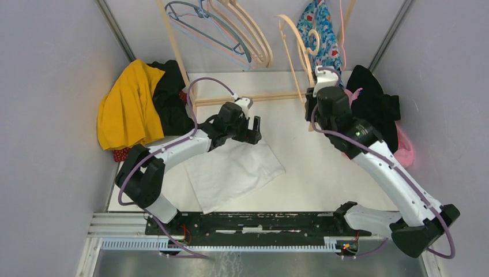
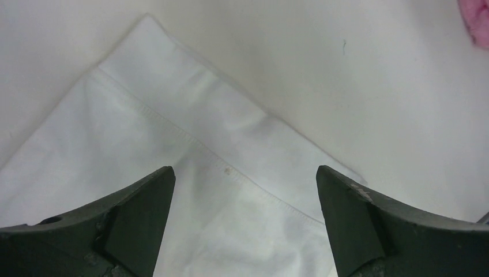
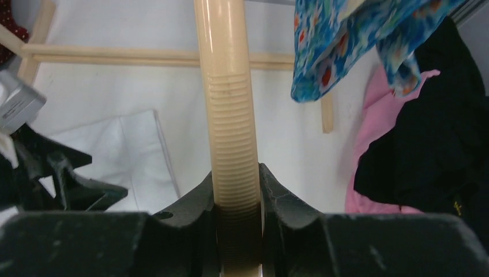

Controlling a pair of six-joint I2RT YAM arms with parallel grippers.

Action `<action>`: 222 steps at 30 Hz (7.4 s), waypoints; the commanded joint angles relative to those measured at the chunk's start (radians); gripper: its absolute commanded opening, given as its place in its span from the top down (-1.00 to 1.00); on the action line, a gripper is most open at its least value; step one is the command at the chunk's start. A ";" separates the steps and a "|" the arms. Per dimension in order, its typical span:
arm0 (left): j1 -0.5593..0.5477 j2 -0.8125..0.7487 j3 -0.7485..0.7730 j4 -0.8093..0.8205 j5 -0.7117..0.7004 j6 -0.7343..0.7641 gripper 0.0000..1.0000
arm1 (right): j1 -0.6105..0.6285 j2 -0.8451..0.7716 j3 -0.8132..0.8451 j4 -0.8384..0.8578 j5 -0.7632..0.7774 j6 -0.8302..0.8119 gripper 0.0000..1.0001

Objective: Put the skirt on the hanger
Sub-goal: Place the hanger on the clothesline, then pick up the hanger from the clothesline.

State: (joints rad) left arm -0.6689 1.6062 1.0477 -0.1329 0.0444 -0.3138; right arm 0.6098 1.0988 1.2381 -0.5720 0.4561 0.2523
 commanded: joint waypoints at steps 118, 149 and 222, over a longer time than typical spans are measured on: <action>-0.083 -0.307 -0.013 -0.162 -0.065 -0.069 -1.00 | -0.110 0.592 0.863 0.234 -0.717 0.043 -0.15; -0.081 -0.367 -0.038 -0.189 -0.091 -0.044 -0.99 | -0.017 0.739 1.031 0.111 -0.420 -0.085 0.95; -0.082 -0.416 -0.062 -0.205 -0.094 -0.065 -0.99 | -0.012 0.027 0.192 0.273 -0.226 -0.121 0.97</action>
State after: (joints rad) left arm -0.7483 1.2232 0.9905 -0.3656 -0.0494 -0.3576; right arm 0.5941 1.2545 1.5372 -0.3996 0.1940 0.1093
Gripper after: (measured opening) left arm 0.996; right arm 0.089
